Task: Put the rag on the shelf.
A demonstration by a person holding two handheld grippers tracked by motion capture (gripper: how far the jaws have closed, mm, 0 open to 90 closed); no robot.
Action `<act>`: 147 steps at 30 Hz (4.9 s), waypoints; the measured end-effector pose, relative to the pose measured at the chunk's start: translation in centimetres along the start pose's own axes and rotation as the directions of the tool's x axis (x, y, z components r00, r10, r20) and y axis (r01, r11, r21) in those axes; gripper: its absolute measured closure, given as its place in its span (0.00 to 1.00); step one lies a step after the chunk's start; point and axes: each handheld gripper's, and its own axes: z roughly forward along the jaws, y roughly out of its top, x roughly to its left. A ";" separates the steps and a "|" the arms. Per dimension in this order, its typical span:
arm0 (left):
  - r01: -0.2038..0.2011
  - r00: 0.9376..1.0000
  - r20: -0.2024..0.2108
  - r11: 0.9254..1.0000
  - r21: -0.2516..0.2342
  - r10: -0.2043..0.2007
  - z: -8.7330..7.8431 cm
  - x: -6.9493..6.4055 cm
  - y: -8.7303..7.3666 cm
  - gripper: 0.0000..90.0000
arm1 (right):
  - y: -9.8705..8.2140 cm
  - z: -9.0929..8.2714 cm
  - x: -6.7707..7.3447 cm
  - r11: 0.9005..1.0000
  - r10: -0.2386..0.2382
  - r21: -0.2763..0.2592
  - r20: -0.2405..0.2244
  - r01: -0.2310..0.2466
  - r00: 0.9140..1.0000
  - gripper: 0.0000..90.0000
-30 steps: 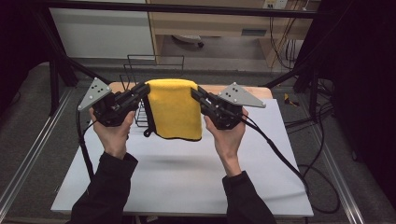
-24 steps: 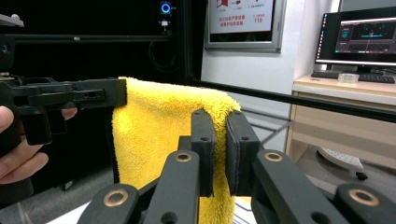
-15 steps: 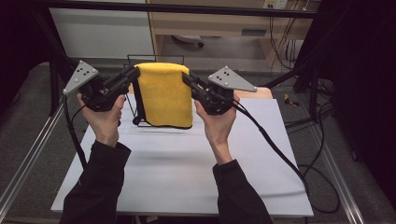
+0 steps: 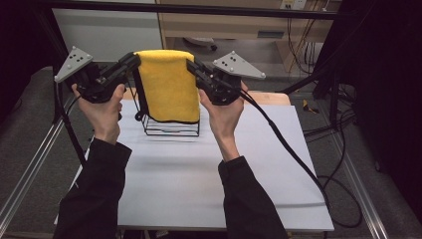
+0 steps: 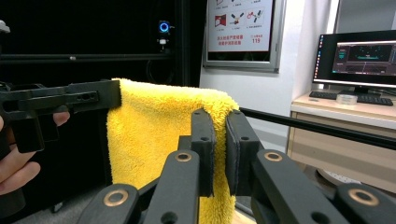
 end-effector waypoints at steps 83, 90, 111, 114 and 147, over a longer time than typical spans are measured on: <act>-0.051 0.994 -0.095 0.998 0.045 0.055 8.1 7.2 4.8 0.88 | 3.9 10.4 -4.1 0.999 -0.040 0.012 0.043 0.040 0.998 0.93; -0.060 0.995 -0.073 0.996 0.071 0.065 7.3 7.1 2.8 0.88 | 2.2 10.0 -4.1 0.998 -0.034 0.053 0.029 0.033 0.999 0.93; -0.086 0.996 -0.018 0.989 0.121 0.089 4.7 6.3 -0.8 0.88 | -1.4 8.1 -3.3 0.995 -0.025 0.102 0.011 0.024 1.000 0.93; -0.089 0.996 -0.011 0.989 0.119 0.091 4.6 6.2 -1.0 0.88 | -1.7 7.9 -3.3 0.995 -0.025 0.099 0.012 0.024 1.000 0.93; -0.115 0.993 0.042 0.982 0.148 0.110 1.3 5.2 -3.4 0.88 | -3.8 5.4 -1.3 0.990 -0.102 0.098 -0.027 0.104 0.994 0.92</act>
